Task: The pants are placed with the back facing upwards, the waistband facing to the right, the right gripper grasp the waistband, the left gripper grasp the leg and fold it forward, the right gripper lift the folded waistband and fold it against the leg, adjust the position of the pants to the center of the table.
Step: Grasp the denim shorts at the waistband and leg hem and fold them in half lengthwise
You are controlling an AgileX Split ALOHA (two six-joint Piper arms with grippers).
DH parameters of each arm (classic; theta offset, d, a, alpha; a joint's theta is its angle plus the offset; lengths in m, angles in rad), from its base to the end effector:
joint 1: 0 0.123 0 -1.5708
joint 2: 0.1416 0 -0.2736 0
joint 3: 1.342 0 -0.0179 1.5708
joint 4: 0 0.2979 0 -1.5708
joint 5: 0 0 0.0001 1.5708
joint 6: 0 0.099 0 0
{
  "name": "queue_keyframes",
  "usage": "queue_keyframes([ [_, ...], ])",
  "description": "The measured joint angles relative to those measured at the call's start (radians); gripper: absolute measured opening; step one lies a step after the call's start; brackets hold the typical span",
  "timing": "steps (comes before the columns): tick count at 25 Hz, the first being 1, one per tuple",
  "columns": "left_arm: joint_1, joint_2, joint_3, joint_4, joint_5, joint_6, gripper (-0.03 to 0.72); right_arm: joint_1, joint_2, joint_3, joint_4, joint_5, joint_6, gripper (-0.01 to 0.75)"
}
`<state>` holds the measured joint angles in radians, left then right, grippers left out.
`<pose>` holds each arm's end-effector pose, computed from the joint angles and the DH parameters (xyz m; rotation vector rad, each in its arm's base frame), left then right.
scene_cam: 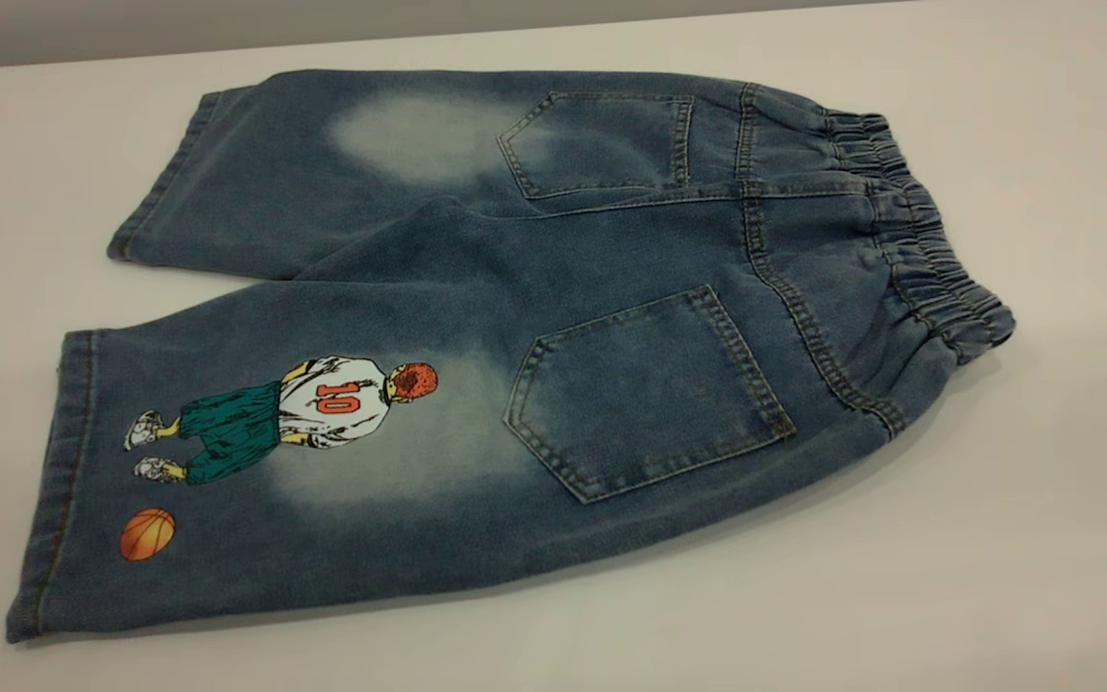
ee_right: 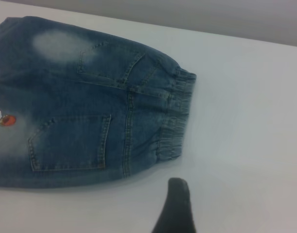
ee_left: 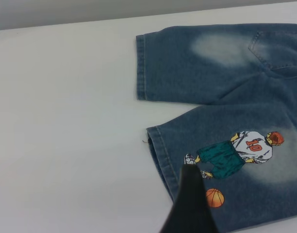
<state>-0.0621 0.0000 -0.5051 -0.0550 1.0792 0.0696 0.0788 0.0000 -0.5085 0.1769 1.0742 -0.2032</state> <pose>0.0533 -0.0081 0.2965 0.1387 2.0523 -0.0613 0.0514 0.0194 0.2990 -0.2969 2.0174 0.1339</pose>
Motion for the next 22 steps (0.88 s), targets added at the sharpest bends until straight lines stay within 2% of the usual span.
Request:
queue_keyframes([
  [11, 0.0, 0.042, -0.006, 0.006, -0.002, -0.004, 0.507, 0.0, 0.0, -0.007, 0.02, -0.007, 0.039, 0.521],
  [16, 0.0, 0.182, -0.081, 0.009, -0.056, -0.053, 0.507, 0.0, 0.082, -0.066, 0.043, -0.107, 0.084, 0.521],
  [22, 0.0, 0.422, -0.225, -0.002, -0.109, -0.112, 0.507, 0.0, 0.304, -0.177, 0.097, -0.22, 0.11, 0.521],
])
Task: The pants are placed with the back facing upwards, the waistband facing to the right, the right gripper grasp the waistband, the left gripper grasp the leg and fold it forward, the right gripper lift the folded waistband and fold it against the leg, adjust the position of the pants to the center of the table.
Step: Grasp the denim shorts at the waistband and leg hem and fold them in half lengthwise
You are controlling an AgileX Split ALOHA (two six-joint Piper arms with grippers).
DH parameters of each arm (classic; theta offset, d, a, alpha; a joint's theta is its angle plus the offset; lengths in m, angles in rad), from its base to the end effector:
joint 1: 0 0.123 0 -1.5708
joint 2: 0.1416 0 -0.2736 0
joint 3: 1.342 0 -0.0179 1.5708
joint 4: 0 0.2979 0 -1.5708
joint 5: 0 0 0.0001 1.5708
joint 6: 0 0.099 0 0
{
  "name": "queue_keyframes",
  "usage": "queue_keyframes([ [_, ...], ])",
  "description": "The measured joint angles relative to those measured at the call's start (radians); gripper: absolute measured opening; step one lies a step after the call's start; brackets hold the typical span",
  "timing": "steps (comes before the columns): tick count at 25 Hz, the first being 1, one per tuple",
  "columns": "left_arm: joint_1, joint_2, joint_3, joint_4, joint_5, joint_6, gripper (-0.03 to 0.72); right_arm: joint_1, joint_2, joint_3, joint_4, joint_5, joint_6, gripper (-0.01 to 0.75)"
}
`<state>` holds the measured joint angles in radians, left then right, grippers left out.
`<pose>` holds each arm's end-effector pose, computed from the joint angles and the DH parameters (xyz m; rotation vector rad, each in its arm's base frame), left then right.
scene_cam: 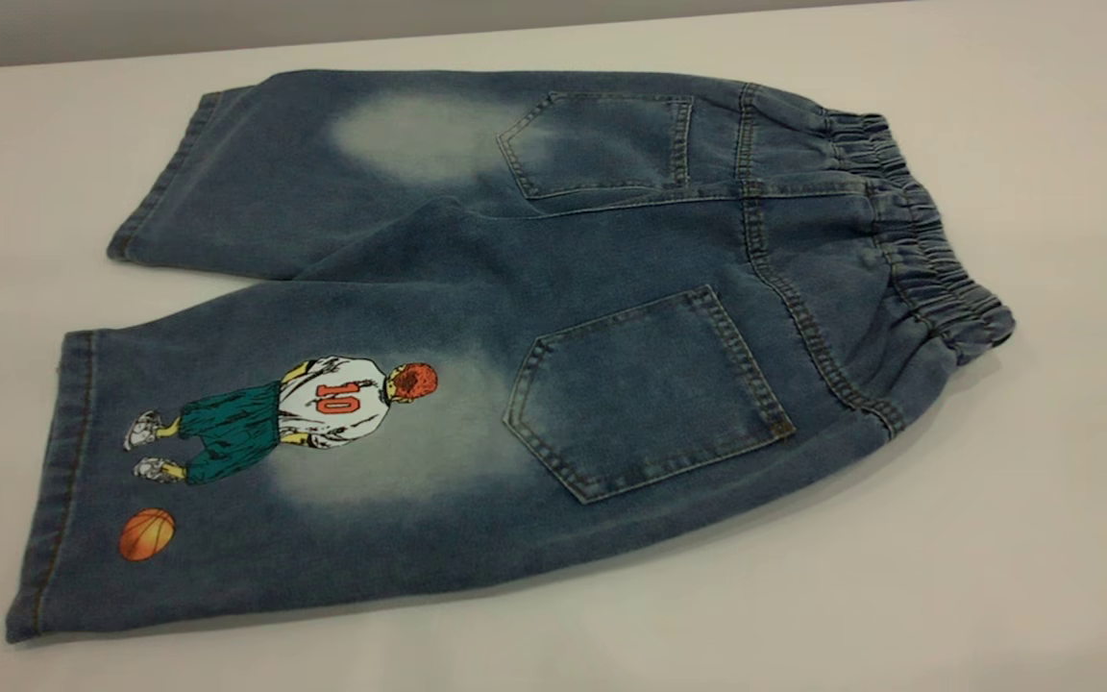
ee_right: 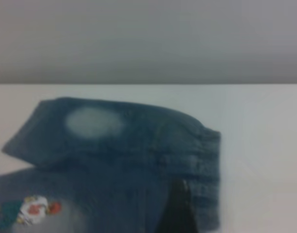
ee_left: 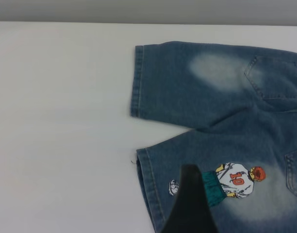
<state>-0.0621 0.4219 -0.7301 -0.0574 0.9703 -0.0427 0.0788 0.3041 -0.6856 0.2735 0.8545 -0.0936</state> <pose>0.1192 -0.0121 0.3466 0.0136 2.1470 -0.1308 0.0993 0.0281 0.3566 -0.1275 1.9380 0.3100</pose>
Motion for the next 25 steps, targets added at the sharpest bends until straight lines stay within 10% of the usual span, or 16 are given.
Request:
queue_keyframes([
  [25, 0.0, 0.735, -0.153, -0.261, -0.372, 0.121, 0.507, 0.0, 1.011, -0.114, 0.636, -0.067, -0.533, 0.521],
])
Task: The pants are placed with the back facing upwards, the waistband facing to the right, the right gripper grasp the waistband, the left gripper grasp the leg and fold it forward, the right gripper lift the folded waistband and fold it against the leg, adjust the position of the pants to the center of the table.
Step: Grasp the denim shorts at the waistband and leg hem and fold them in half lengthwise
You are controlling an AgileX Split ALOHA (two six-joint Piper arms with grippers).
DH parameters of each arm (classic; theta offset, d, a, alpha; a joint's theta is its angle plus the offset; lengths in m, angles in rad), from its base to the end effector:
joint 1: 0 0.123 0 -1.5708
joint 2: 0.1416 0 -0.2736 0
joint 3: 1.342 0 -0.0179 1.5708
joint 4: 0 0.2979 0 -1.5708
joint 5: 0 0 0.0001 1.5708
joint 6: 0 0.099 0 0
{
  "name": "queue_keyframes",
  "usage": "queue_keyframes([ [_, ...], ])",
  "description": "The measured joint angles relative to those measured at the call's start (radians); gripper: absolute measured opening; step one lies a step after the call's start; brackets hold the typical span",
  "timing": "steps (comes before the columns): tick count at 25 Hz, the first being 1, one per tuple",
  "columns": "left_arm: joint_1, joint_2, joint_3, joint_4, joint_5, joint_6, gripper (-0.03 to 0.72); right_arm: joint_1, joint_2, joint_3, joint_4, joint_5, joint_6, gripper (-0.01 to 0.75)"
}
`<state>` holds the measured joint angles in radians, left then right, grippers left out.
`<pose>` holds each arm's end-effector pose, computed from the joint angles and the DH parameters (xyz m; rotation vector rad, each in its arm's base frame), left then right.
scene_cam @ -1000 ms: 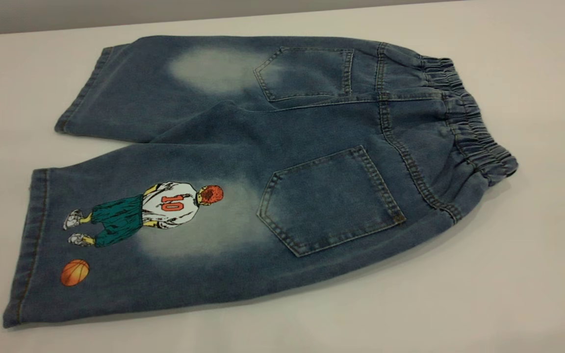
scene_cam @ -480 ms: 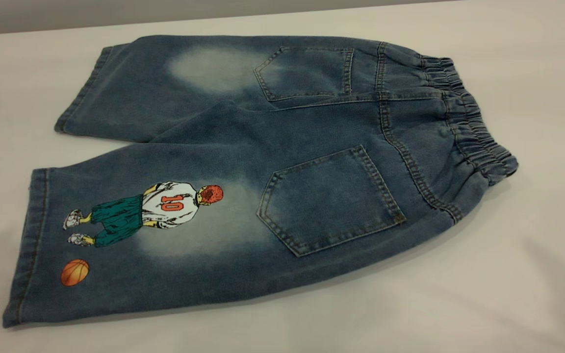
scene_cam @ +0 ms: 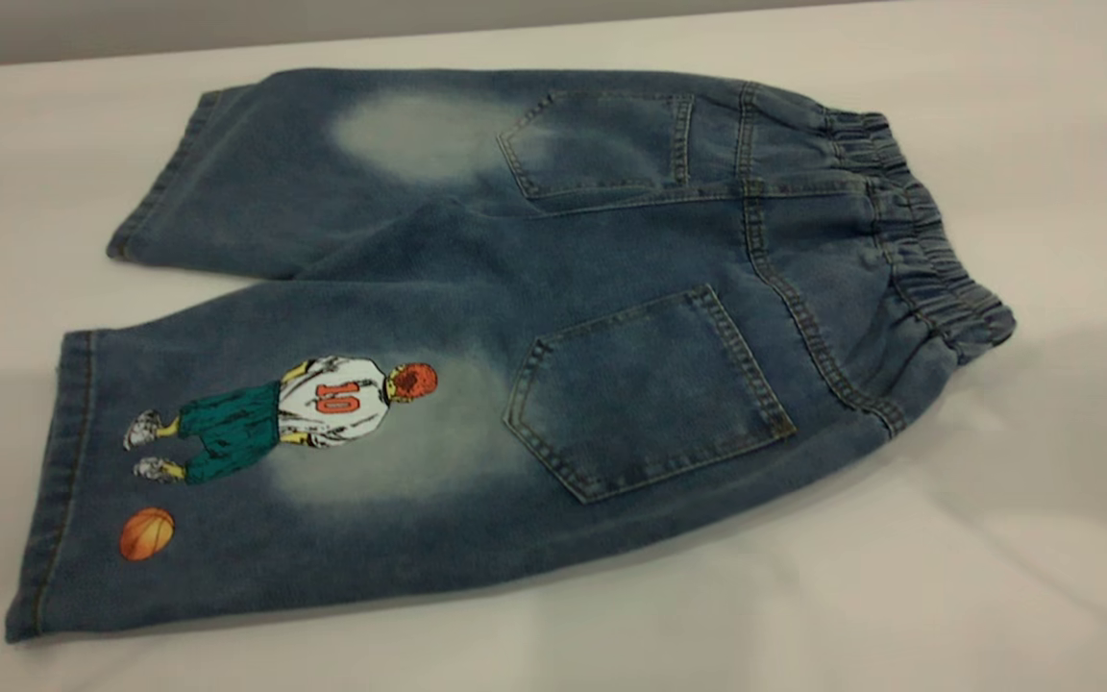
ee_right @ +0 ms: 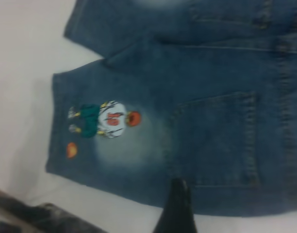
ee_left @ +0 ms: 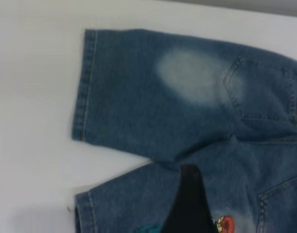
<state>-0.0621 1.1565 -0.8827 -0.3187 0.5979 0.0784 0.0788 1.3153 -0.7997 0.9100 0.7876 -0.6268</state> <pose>0.2912 -0.0356 0.2816 -0.0580 2.3394 -0.3312 0.2876 0.0783 0.2192 -0.1924 2.4940 0.8300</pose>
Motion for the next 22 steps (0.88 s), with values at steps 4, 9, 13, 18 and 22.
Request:
queue_keyframes([
  [4, 0.0, 0.03, 0.001, 0.003, -0.001, 0.0, 0.507, 0.0, 0.125, 0.0, 0.158, 0.02, -0.17, 0.521],
  [9, 0.0, 0.031, 0.001, 0.003, -0.009, 0.0, 0.507, -0.028, 0.281, -0.018, 0.232, 0.019, -0.28, 0.521],
  [13, 0.0, 0.031, 0.001, 0.003, -0.009, 0.0, 0.507, -0.116, 0.385, -0.057, 0.257, 0.06, -0.286, 0.521],
  [18, 0.0, 0.029, 0.001, 0.003, -0.009, 0.0, 0.507, -0.249, 0.489, -0.056, 0.281, 0.128, -0.324, 0.521],
  [22, 0.0, 0.029, 0.001, 0.003, -0.009, 0.0, 0.507, -0.341, 0.56, -0.055, 0.298, 0.164, -0.342, 0.521],
])
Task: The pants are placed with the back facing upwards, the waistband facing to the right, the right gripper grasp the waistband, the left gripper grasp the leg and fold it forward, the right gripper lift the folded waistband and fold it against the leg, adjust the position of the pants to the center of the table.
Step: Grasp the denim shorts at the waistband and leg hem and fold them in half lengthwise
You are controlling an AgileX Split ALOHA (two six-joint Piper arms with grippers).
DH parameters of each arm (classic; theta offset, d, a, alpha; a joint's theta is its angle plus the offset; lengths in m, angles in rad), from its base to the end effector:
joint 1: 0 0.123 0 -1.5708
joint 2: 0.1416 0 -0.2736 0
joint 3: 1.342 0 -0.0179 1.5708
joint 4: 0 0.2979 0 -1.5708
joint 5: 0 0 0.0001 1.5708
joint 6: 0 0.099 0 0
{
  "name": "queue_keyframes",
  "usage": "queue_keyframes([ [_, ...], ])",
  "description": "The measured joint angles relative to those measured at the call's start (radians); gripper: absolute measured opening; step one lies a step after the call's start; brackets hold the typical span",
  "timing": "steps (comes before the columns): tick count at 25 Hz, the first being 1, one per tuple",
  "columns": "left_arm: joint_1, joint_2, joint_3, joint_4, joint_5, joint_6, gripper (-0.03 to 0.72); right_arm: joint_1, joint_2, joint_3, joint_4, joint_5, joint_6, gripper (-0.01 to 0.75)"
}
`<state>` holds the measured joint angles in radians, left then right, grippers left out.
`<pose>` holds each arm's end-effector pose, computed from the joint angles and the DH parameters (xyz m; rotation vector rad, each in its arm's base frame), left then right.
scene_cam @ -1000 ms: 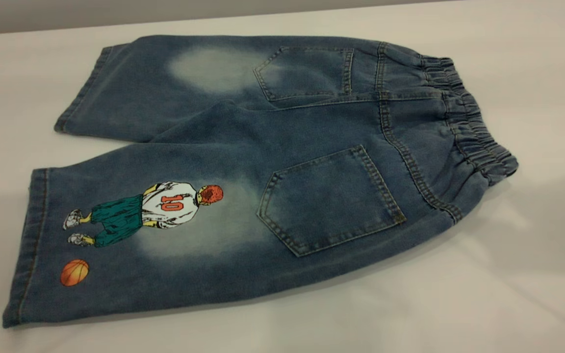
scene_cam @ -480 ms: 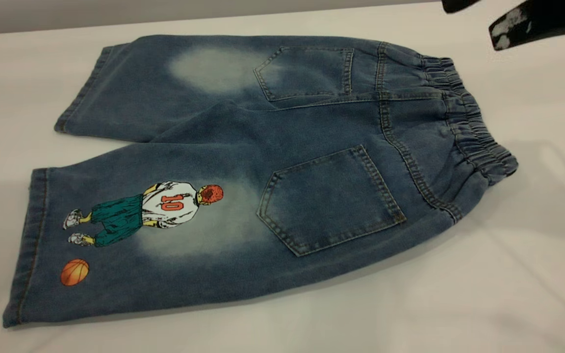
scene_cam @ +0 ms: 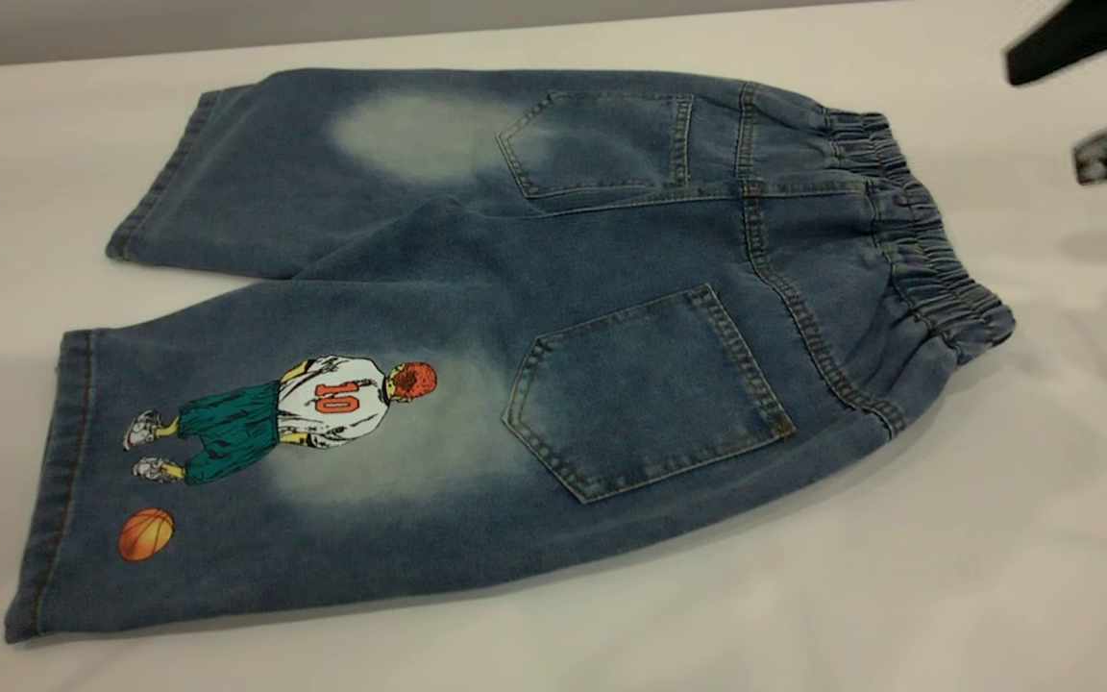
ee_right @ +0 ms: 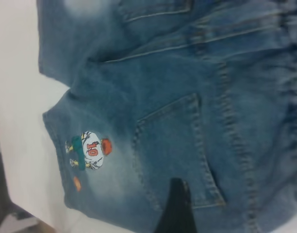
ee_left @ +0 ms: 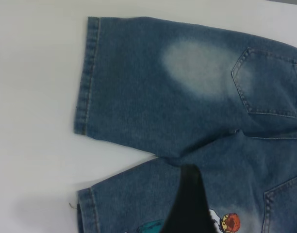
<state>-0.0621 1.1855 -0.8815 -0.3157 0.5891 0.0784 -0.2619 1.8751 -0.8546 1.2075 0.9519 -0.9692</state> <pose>0.2962 -0.0356 0.2731 -0.0619 2.3613 -0.3254 0.3294 -0.0102 0.0780 0.2661 2.6183 1.1782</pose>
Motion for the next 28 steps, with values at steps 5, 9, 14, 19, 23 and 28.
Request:
queue_keyframes([
  [5, 0.0, 0.0, 0.0, 0.0, -0.005, 0.0, 0.507, -0.018, 0.07, 0.051, 0.029, 0.002, -0.066, 0.521],
  [9, 0.0, 0.0, 0.0, 0.0, -0.006, 0.0, 0.507, -0.018, 0.124, 0.094, 0.078, -0.031, -0.144, 0.521],
  [14, 0.0, 0.0, 0.0, 0.0, -0.005, 0.0, 0.507, -0.018, 0.193, 0.1, 0.13, -0.027, -0.212, 0.521],
  [19, 0.0, 0.0, 0.0, -0.002, -0.003, 0.0, 0.507, -0.018, 0.278, 0.099, 0.171, -0.027, -0.264, 0.521],
  [23, 0.0, 0.0, 0.0, -0.002, -0.003, 0.0, 0.507, -0.018, 0.336, 0.098, 0.215, -0.027, -0.311, 0.521],
  [28, 0.0, 0.0, 0.0, -0.007, -0.003, 0.0, 0.507, -0.018, 0.364, 0.098, 0.3, -0.027, -0.387, 0.521],
])
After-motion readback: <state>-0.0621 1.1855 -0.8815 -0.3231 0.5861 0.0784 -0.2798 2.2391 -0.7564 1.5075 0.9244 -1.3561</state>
